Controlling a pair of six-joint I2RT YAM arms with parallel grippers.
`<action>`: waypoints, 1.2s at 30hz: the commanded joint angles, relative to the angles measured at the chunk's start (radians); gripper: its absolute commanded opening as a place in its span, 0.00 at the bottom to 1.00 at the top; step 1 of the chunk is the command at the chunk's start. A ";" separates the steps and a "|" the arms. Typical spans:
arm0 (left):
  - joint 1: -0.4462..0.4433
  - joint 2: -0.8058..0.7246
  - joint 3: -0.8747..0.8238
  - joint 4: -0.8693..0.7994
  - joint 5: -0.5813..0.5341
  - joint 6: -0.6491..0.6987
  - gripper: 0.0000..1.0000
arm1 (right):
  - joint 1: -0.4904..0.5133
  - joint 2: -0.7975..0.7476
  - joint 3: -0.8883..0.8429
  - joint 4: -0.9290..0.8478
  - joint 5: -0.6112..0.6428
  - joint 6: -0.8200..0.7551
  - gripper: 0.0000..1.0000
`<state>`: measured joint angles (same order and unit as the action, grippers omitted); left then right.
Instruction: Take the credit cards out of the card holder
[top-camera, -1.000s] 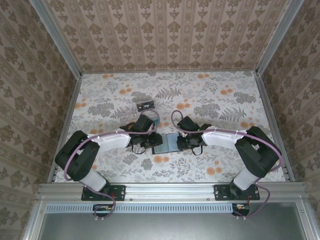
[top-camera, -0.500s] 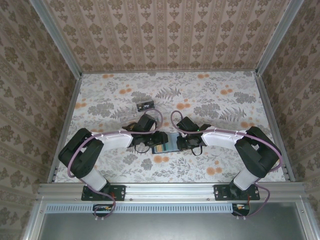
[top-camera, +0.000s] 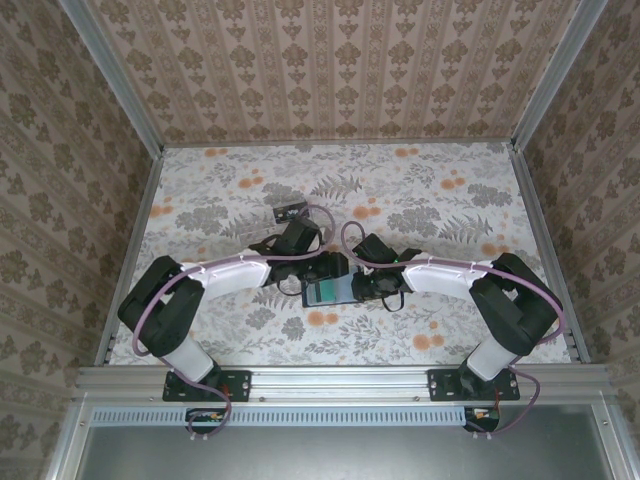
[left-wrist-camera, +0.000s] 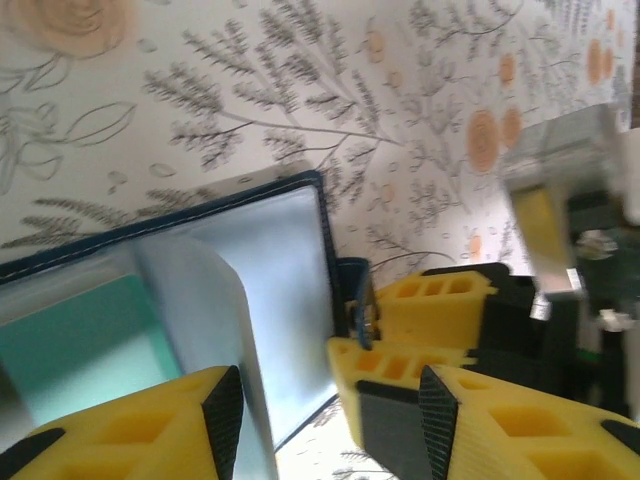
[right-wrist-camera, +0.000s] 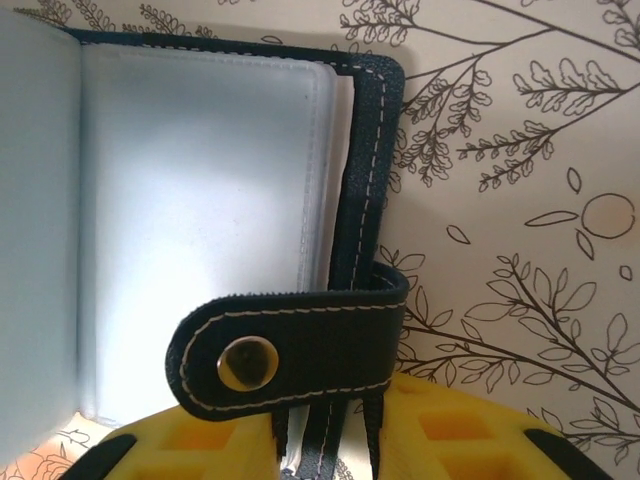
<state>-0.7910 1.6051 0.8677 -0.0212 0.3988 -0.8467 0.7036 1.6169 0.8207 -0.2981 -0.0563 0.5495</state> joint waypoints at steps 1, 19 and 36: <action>-0.011 0.037 0.037 0.001 0.043 0.021 0.52 | 0.009 -0.015 -0.020 -0.038 0.022 0.017 0.33; -0.001 0.070 0.066 0.003 0.047 0.022 0.52 | -0.080 -0.248 -0.078 0.000 -0.034 0.056 0.42; 0.095 -0.155 -0.182 -0.060 -0.037 0.032 0.12 | -0.022 -0.098 0.063 0.115 -0.246 0.097 0.29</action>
<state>-0.7002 1.4536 0.6998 -0.0757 0.3763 -0.8177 0.6609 1.4864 0.8436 -0.2226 -0.2363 0.6258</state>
